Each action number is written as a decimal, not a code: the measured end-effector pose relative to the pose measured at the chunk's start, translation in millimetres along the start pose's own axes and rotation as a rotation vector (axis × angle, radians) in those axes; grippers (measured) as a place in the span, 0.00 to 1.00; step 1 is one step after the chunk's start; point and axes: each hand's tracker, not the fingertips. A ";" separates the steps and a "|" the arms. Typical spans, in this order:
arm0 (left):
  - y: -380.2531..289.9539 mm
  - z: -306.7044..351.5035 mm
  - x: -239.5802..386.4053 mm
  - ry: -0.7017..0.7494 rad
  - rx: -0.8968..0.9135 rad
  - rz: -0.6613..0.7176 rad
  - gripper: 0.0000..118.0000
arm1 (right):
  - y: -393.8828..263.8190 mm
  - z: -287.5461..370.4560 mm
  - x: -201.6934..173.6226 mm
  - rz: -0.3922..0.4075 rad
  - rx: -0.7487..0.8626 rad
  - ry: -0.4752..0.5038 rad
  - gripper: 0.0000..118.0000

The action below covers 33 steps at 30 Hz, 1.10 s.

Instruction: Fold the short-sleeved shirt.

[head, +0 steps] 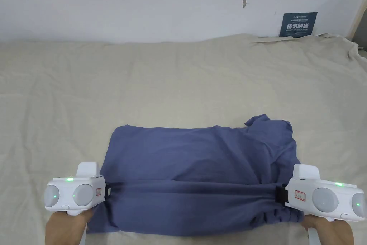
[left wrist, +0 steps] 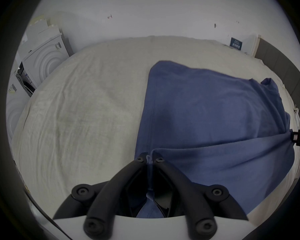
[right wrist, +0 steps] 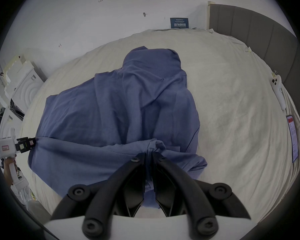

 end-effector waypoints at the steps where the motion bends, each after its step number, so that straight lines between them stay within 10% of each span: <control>1: -0.8 1.1 1.8 0.004 0.003 -0.004 0.05 | -1.0 -3.8 2.4 0.000 0.001 -0.001 0.06; 6: 3.1 11.3 4.7 -0.006 -0.001 -0.013 0.31 | 1.1 2.6 5.9 0.005 0.016 -0.019 0.18; 9: 5.7 26.9 5.0 -0.012 0.018 -0.003 0.77 | 0.8 19.9 8.3 0.028 0.092 -0.040 0.59; 11: 8.2 44.5 5.2 -0.020 0.065 0.006 0.91 | 2.7 37.0 10.3 0.020 0.153 -0.026 0.79; 25: -18.7 166.1 -8.7 -0.072 0.325 0.074 0.92 | -37.6 157.6 46.0 0.005 0.491 -0.023 0.81; 29: -43.2 182.0 -8.1 -0.082 0.384 0.079 0.75 | -59.9 169.7 57.7 0.010 0.543 -0.050 0.78; 33: -69.2 190.7 0.8 -0.052 0.449 0.021 0.29 | -77.3 172.1 66.0 0.027 0.570 -0.057 0.18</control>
